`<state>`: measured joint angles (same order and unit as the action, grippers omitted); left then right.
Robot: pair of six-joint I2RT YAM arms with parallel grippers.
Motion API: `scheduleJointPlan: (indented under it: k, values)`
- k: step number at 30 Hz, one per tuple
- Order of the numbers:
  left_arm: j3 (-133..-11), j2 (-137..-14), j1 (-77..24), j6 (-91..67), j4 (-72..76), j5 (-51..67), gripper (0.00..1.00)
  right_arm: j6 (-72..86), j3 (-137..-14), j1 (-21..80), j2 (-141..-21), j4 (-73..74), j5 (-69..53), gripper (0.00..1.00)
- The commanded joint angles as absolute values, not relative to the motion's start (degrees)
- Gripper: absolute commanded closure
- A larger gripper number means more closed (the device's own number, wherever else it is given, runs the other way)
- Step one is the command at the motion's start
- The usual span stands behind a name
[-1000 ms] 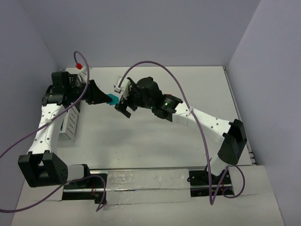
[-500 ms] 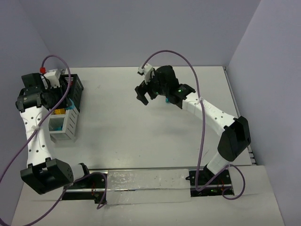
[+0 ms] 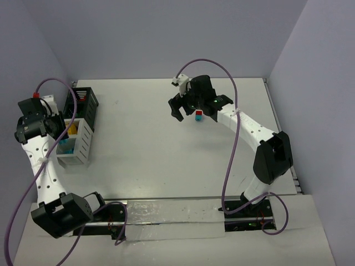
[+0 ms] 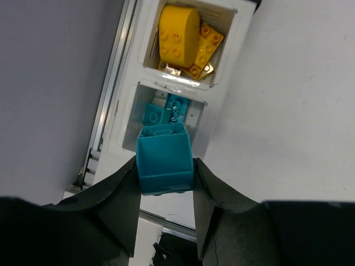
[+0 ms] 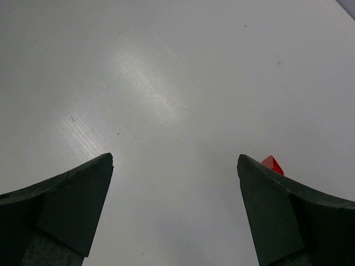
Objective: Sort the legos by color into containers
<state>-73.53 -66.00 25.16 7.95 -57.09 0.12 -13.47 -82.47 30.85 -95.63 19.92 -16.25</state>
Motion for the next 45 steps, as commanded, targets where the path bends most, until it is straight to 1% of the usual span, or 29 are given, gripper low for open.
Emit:
scheduleJointPlan:
  k: [1,11,18,19,21,22,23,24,25,26,27,33,35,39,41,45]
  values:
    - [-71.04,-65.17,26.33,7.99,-51.35,-0.53,1.0,-14.56,-84.36,30.4,-95.13,20.13,-17.1,0.0]
    - [-67.22,-65.04,27.04,7.65,-49.09,1.38,1.0,-14.77,-83.14,29.71,-94.57,20.04,-17.05,0.0]
    - [-65.65,-67.14,27.33,7.3,-47.2,3.56,0.87,-15.29,-82.76,29.41,-94.1,20.13,-16.7,0.0]
    - [-65.71,-67.34,27.33,7.29,-47.14,3.97,0.82,-15.32,-82.65,29.3,-94.02,20.13,-16.67,0.0]
    - [-65.96,-67.8,27.33,7.38,-47.06,4.51,0.68,-15.47,-82.44,29.17,-93.87,20.05,-16.51,0.0]
    - [-66.26,-68.07,27.33,7.42,-47.36,4.68,0.6,-15.46,-82.42,29.07,-93.87,20.13,-16.42,0.0]
    - [-66.79,-68.4,27.33,7.69,-47.89,4.81,0.46,-15.39,-82.29,28.94,-93.87,20.13,-16.28,0.0]
    - [-66.88,-68.47,27.33,7.8,-47.99,4.83,0.43,-15.38,-82.27,28.85,-93.87,20.06,-16.12,0.0]
    - [-67.24,-68.54,27.26,7.82,-48.34,4.76,0.38,-15.1,-82.2,28.69,-93.94,20.11,-16.01,0.0]
    - [-67.66,-68.55,27.25,7.88,-48.65,4.69,0.34,-14.53,-82.12,28.38,-94.07,20.07,-15.72,0.0]
    - [-68.09,-68.63,27.29,7.91,-48.86,4.58,0.32,-14.08,-82.13,27.94,-94.21,20.0,-15.44,0.0]
    - [-70.11,-68.54,27.25,7.92,-49.76,4.28,0.3,-11.76,-82.0,25.18,-94.4,20.04,-15.01,0.0]
    - [-72.82,-67.48,27.33,8.33,-50.01,7.54,0.27,-10.54,-81.75,23.05,-94.31,20.37,-14.11,0.0]
    - [-76.64,-65.39,26.98,8.44,-48.72,13.31,0.25,-8.38,-82.24,19.77,-95.32,22.85,-13.38,0.0]
    - [-79.37,-64.71,24.81,8.14,-47.74,16.05,0.25,-7.11,-83.21,17.16,-97.17,26.05,-12.87,0.01]
    - [-80.97,-65.22,18.37,6.9,-45.84,12.94,0.25,-5.16,-83.63,13.34,-99.47,28.03,-11.16,0.02]
